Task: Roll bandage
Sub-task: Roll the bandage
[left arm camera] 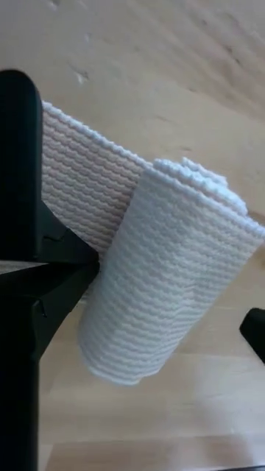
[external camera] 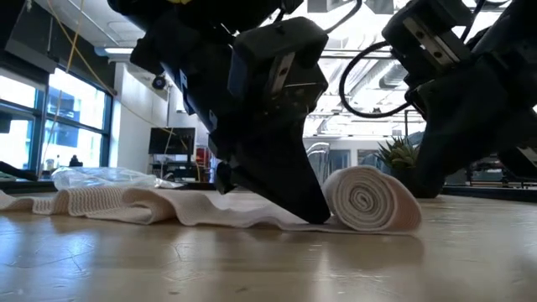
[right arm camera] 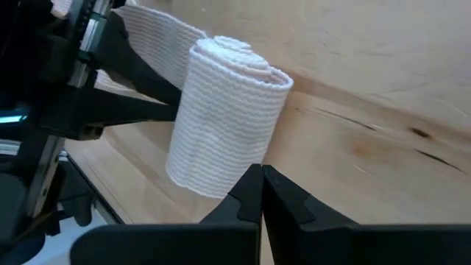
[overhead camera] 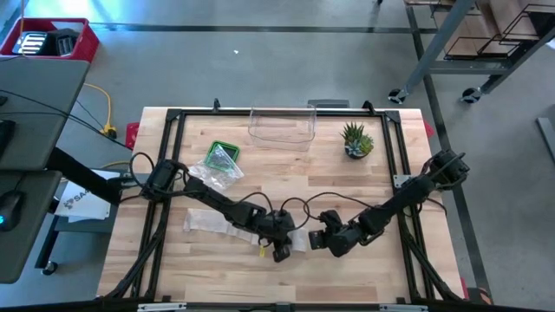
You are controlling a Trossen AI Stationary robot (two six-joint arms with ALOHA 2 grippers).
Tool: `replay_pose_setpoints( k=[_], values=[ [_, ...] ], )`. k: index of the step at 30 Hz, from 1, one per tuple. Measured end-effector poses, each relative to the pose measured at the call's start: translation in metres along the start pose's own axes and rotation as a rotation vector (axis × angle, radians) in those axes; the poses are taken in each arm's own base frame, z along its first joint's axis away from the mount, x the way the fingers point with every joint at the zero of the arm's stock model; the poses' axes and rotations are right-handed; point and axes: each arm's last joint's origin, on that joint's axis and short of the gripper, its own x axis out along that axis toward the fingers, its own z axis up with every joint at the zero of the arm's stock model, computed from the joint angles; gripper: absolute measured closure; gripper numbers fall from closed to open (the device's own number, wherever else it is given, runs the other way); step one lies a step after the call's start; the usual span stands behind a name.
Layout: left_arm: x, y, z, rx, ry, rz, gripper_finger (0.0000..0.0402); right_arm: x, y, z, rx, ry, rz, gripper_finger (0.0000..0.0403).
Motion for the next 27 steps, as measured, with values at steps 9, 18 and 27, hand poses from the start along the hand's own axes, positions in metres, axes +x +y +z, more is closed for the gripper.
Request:
replay_pose_setpoints(
  k=[9, 18, 27],
  values=[
    [0.0, 0.001, 0.0, 0.031, -0.008, 0.013, 0.0401, 0.004, 0.034, 0.003, -0.052, -0.014, 0.121, 0.0403],
    [0.0, 0.001, 0.0, 0.032, -0.007, 0.017, 0.0402, 0.028, 0.038, 0.021, -0.004, -0.044, 0.088, 0.0403],
    [0.0, 0.001, 0.0, 0.032, -0.004, 0.019, 0.0401, 0.034, 0.028, 0.019, -0.008, 0.017, -0.001, 0.0403]
  ],
)
